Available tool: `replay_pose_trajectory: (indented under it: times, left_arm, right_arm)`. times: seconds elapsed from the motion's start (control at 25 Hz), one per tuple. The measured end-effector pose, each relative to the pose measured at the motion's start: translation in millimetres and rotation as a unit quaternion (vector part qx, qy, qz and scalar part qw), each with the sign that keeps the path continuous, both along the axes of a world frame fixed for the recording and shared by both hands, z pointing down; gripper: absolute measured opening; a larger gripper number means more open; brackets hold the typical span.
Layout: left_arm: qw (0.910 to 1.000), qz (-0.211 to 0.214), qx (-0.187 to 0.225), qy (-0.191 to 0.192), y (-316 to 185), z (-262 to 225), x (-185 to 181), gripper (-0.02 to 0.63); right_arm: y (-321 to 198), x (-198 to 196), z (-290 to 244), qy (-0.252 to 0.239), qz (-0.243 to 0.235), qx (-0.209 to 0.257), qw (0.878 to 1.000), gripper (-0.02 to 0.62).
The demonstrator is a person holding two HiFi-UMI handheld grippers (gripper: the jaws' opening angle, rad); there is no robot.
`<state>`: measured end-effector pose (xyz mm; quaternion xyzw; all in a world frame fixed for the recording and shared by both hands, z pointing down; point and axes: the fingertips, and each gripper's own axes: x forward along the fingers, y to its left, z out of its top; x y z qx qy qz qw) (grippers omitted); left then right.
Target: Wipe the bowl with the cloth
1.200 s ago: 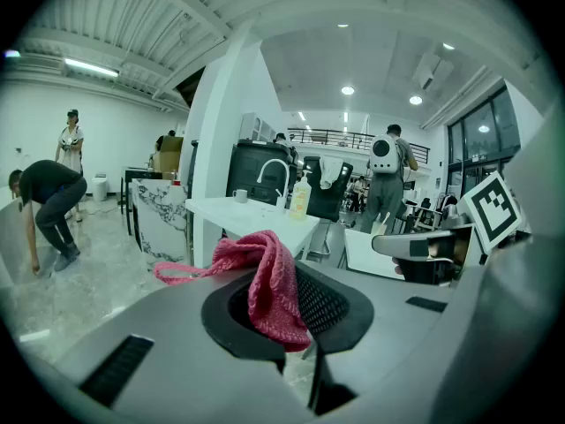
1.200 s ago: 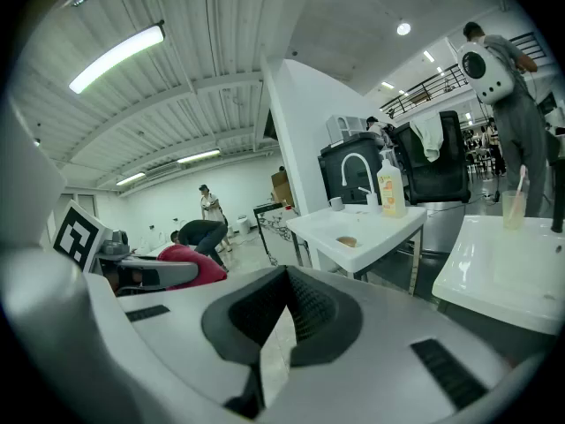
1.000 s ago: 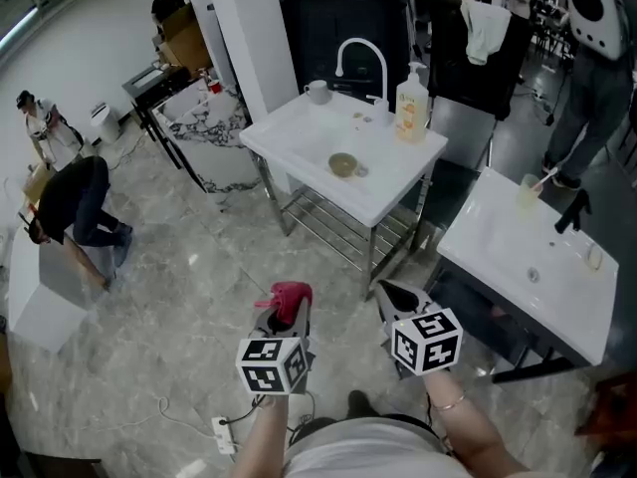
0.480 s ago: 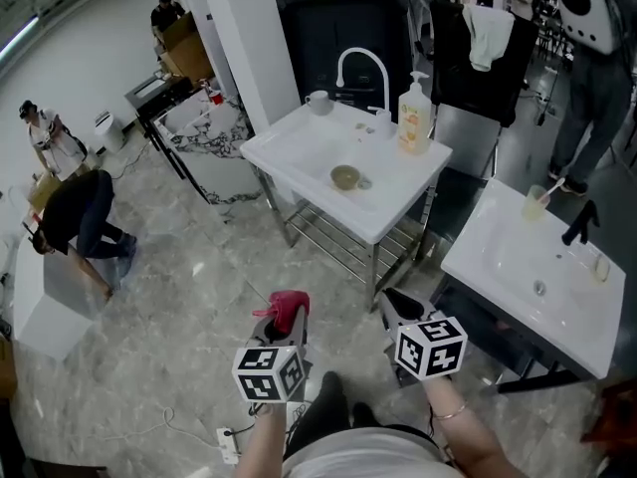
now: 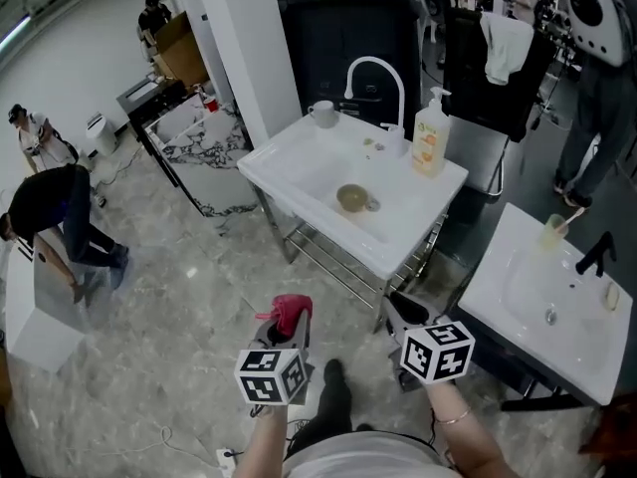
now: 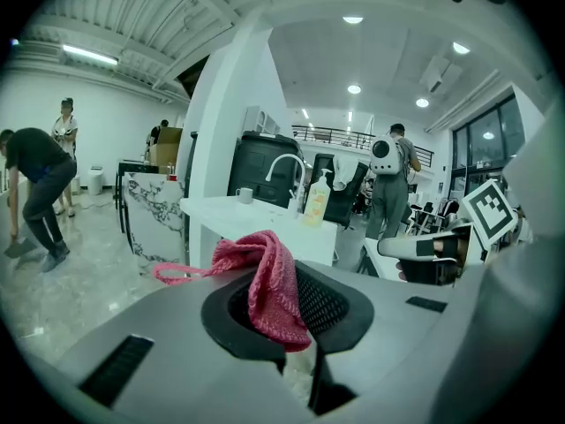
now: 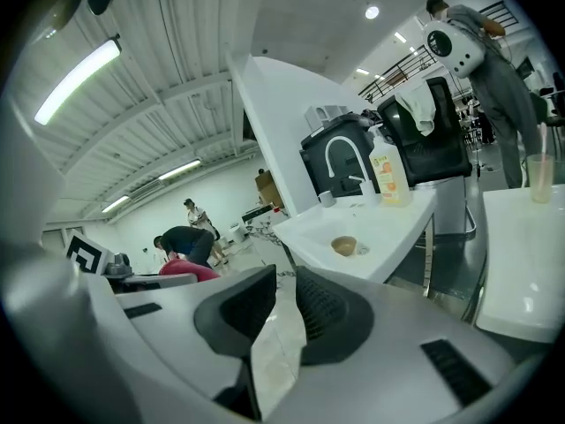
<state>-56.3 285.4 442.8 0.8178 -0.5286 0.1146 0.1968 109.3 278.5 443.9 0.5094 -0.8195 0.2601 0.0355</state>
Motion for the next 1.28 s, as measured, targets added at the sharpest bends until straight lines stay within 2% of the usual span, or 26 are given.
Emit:
replay_pose_trajectory:
  times: [0.36, 0.6, 0.96, 1.28]
  left_arm:
    - [0.9997, 0.016, -0.014, 0.008, -126, -3, -31, 0.046]
    - [0.9995, 0.025, -0.016, 0.014, -190, -7, -54, 0.046]
    - [0.9988, 0.041, -0.011, 0.026, -250, -12, -76, 0.046]
    - [0.9976, 0.06, -0.011, 0.031, -279, -13, -77, 0.046]
  right_arm:
    - [-126, -34, -10, -0.005, 0.013, -0.009, 1.0, 0.077]
    - [-189, -55, -19, -0.006, 0.021, -0.011, 1.0, 0.077]
    - [-242, -73, -25, -0.005, 0.044, -0.011, 0.999, 0.077]
    - [-261, -73, -25, 0.0, 0.062, -0.016, 0.998, 0.077]
